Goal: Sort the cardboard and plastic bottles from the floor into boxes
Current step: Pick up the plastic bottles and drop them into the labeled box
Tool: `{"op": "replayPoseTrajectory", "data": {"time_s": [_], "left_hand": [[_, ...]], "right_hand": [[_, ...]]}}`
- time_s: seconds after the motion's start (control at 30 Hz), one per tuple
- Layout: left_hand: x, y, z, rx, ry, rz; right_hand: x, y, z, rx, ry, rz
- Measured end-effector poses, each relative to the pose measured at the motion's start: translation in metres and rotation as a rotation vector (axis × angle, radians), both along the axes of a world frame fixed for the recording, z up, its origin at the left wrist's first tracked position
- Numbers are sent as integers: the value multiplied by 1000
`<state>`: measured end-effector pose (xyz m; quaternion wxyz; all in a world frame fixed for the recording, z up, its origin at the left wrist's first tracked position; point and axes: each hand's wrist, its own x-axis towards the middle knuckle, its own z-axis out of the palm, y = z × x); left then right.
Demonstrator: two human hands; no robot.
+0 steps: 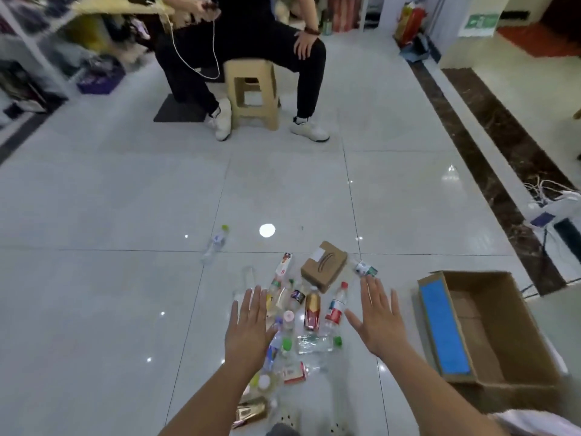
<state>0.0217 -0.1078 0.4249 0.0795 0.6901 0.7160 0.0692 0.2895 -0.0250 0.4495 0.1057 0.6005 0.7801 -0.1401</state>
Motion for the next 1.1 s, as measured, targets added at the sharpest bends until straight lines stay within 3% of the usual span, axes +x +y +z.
{"op": "replayPoseTrajectory", "data": {"time_s": [0.17, 0.3, 0.4, 0.5, 0.57, 0.77, 0.93, 1.1], "left_hand": [[-13, 37, -181, -100, 18, 16], [-12, 90, -338, -188, -3, 59], [-9, 130, -401, -181, 43, 95], [-6, 168, -418, -117, -95, 155], [-8, 182, -417, -72, -93, 146], [-1, 176, -430, -94, -300, 260], [-1, 193, -435, -58, -294, 169], [-1, 182, -434, -75, -314, 149]], "right_hand": [[-12, 45, -183, 2, -8, 114], [-22, 86, -348, 63, -34, 13], [-33, 120, -431, 120, -82, 21], [-39, 157, -461, 161, -144, 104], [-31, 179, -462, 178, -145, 105], [-33, 213, -467, 143, -119, 76], [-60, 228, -497, 158, -90, 128], [-76, 231, -508, 35, -3, 114]]}}
